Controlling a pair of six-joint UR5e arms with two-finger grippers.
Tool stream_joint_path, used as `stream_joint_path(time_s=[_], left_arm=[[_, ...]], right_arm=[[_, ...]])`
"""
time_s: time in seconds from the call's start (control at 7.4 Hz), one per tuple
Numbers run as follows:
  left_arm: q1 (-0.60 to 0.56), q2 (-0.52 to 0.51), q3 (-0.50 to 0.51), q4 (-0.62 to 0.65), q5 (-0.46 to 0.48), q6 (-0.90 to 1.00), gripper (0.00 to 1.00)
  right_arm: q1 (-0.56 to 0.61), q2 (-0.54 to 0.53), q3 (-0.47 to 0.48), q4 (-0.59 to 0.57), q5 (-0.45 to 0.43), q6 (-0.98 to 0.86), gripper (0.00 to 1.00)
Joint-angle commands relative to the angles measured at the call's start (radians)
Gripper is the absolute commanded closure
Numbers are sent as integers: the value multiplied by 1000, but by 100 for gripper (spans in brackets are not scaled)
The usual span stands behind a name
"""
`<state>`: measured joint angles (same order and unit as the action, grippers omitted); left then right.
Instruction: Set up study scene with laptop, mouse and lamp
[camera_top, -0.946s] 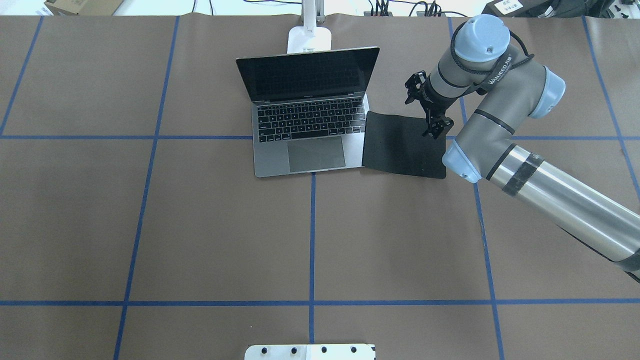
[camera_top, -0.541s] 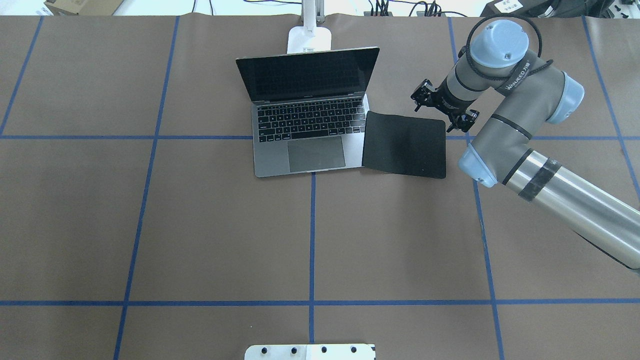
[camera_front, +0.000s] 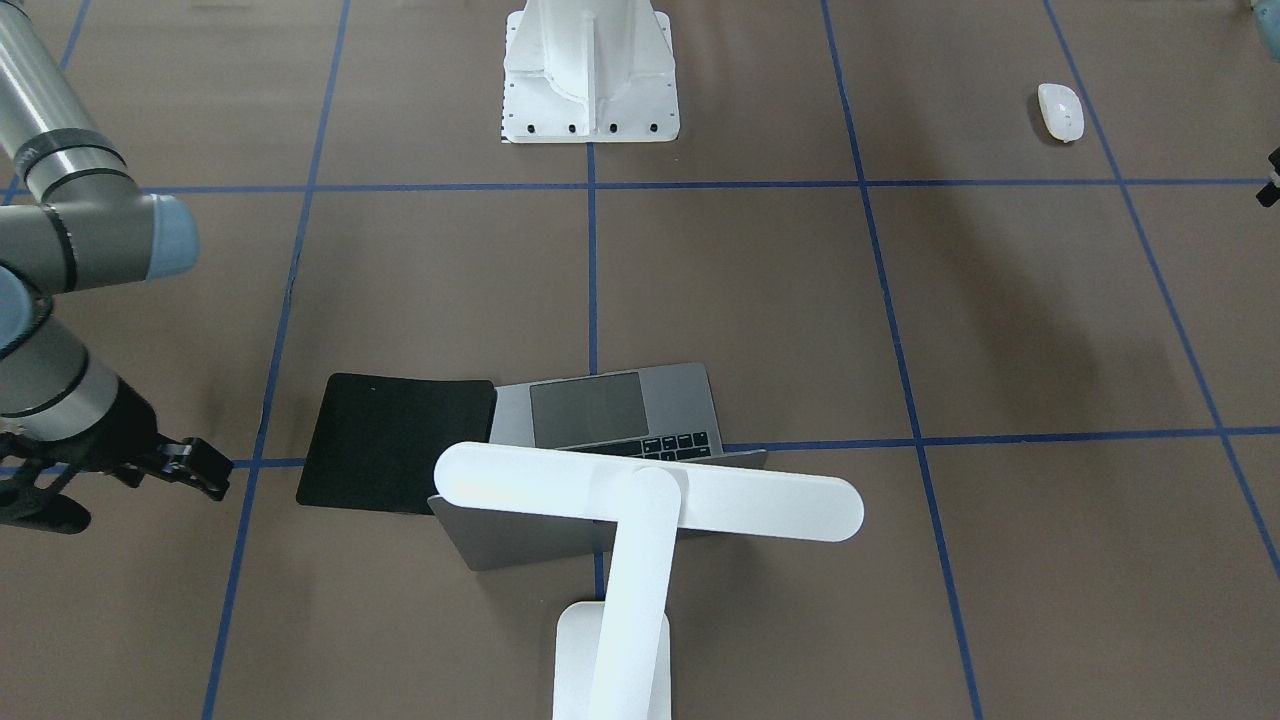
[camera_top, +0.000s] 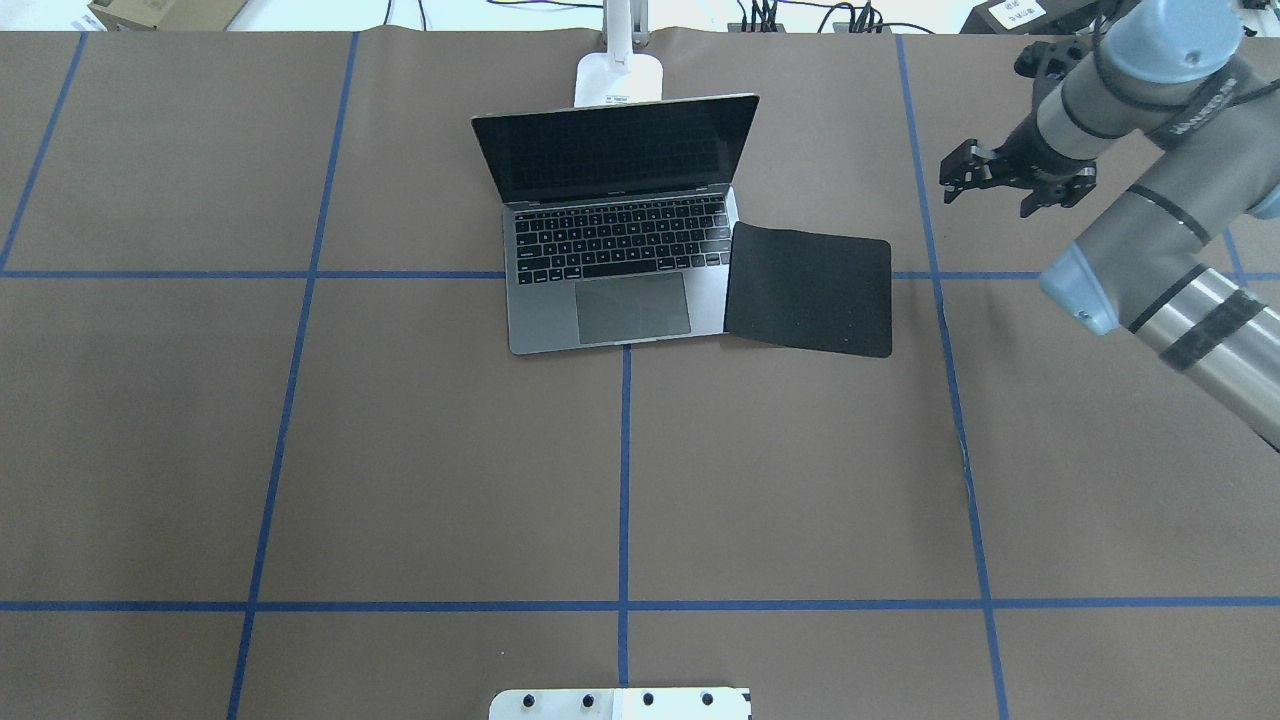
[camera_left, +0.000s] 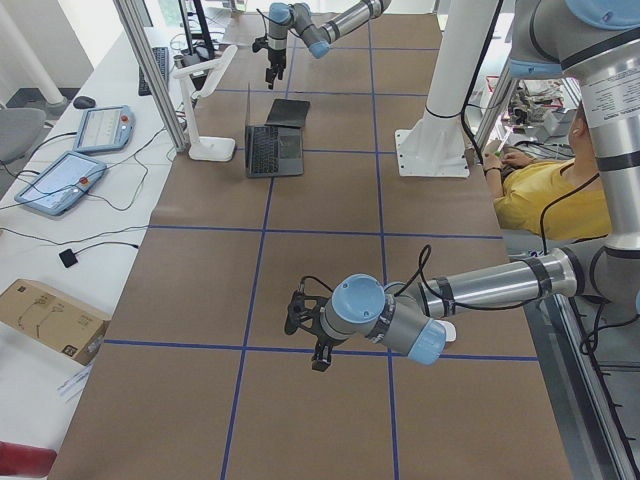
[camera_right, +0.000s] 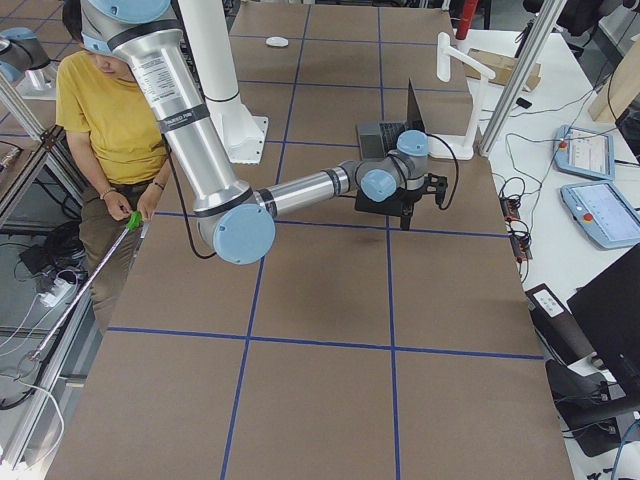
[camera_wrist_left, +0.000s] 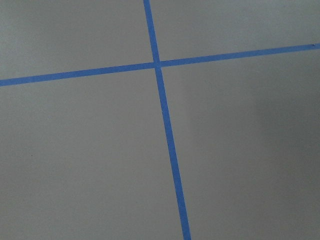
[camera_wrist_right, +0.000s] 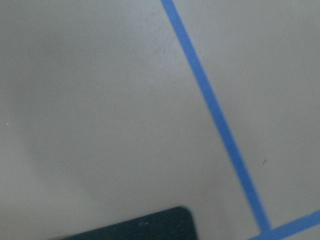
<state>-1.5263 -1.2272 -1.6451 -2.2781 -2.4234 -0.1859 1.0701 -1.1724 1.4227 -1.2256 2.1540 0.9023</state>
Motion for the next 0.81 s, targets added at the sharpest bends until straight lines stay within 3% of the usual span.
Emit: stream_joint_path(time_s=[0.0,0.27,0.54,0.68], left_arm=[[0,24,-2,-20,32,128,0],[8,58,-4,-32,18,141,0],[17,72,-4,-34,-23,137,0],[17,92,-4,-40,-23,135,0]], right_arm=[[187,-120,37,-3,139,-281,0],[275,-228,99,-81,145,-530,0],[381,-253,195,-380,124,-908,0],[410,-283,256,-499,66,-1022,0]])
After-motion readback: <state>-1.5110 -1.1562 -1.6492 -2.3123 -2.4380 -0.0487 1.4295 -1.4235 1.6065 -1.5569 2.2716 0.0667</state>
